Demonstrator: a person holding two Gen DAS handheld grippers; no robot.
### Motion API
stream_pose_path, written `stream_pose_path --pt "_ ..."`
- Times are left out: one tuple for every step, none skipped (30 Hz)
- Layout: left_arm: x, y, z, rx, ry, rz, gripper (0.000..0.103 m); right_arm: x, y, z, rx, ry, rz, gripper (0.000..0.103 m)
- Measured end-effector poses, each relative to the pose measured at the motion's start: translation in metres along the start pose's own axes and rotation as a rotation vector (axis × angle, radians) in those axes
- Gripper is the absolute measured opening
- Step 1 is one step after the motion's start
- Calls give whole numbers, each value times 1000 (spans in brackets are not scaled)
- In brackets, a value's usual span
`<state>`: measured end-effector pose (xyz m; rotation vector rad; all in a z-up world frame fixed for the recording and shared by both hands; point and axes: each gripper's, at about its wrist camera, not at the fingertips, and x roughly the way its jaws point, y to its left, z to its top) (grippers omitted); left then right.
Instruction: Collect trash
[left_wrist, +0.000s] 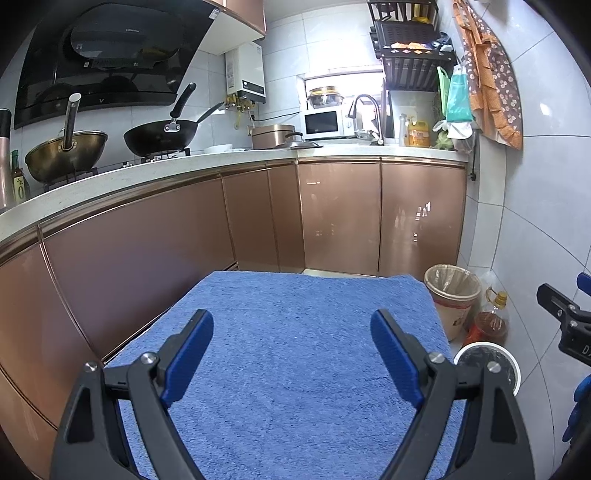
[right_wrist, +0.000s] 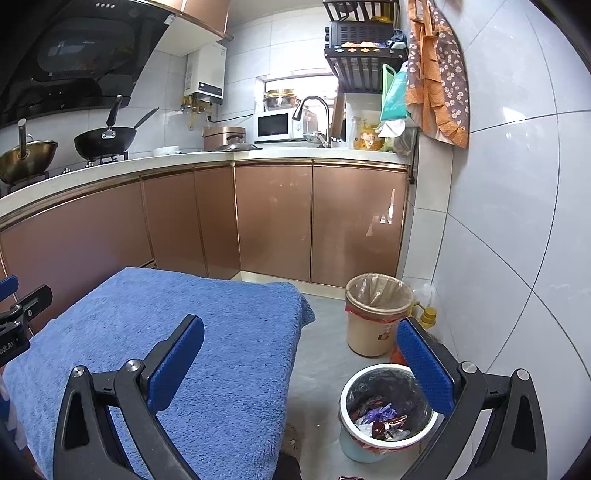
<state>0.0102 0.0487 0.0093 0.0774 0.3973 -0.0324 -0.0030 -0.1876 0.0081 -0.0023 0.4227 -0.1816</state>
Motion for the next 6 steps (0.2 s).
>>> stream_pose_path --pt "0 -1 0 1 0 1 87 0 0 0 1 0 0 103" --pt "0 -1 0 2 0 0 87 0 -1 0 2 0 -1 103" --pt "0 -2 1 2 1 -2 87 0 -1 -1 3 -2 -3 103" --pt "1 -2 1 1 1 -4 87 0 -1 -1 4 -2 -4 103" --pt "0 -2 1 0 2 -7 87 0 -2 -1 6 -3 -4 103" --pt "-1 -3 1 0 1 -10 87 0 -2 0 7 -3 -4 103"
